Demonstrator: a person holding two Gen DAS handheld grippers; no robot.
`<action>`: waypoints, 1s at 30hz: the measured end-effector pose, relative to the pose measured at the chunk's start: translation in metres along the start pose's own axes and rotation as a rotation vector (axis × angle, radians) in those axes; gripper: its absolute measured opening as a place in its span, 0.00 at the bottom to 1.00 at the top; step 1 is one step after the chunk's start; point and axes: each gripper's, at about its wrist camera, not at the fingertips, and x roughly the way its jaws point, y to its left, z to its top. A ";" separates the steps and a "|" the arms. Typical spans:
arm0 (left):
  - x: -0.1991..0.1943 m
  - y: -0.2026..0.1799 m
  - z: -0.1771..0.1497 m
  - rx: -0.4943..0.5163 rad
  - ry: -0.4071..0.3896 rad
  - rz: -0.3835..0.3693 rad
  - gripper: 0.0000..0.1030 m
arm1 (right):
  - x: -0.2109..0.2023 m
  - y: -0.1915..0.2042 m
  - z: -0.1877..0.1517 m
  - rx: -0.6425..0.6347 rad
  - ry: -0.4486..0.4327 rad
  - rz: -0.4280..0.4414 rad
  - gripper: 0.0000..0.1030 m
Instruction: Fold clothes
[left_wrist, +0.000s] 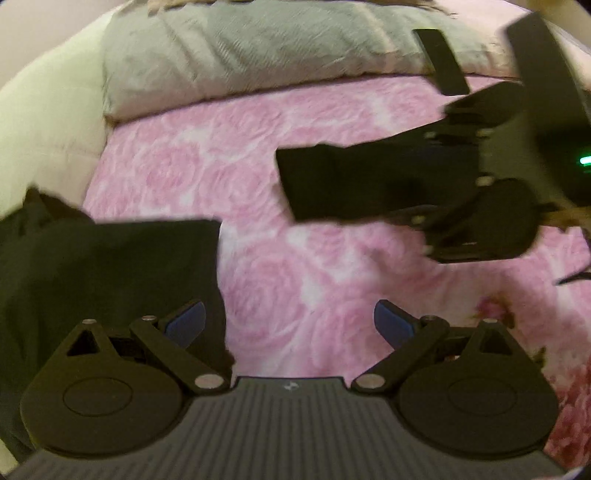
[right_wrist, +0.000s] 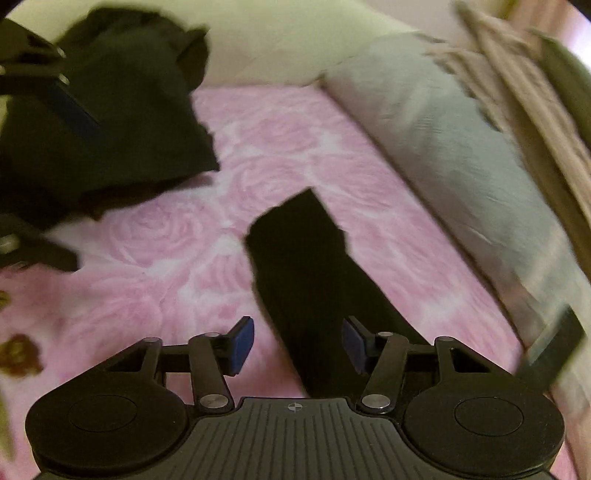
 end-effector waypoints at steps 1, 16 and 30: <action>0.003 0.002 -0.004 -0.015 0.009 -0.005 0.94 | 0.015 0.005 0.004 -0.044 0.001 -0.001 0.55; -0.001 -0.021 0.001 0.003 0.046 -0.057 0.94 | -0.015 -0.041 0.033 0.227 -0.168 -0.017 0.16; -0.049 -0.186 0.108 0.229 -0.137 -0.236 0.94 | -0.325 -0.256 -0.305 1.342 -0.553 -0.607 0.16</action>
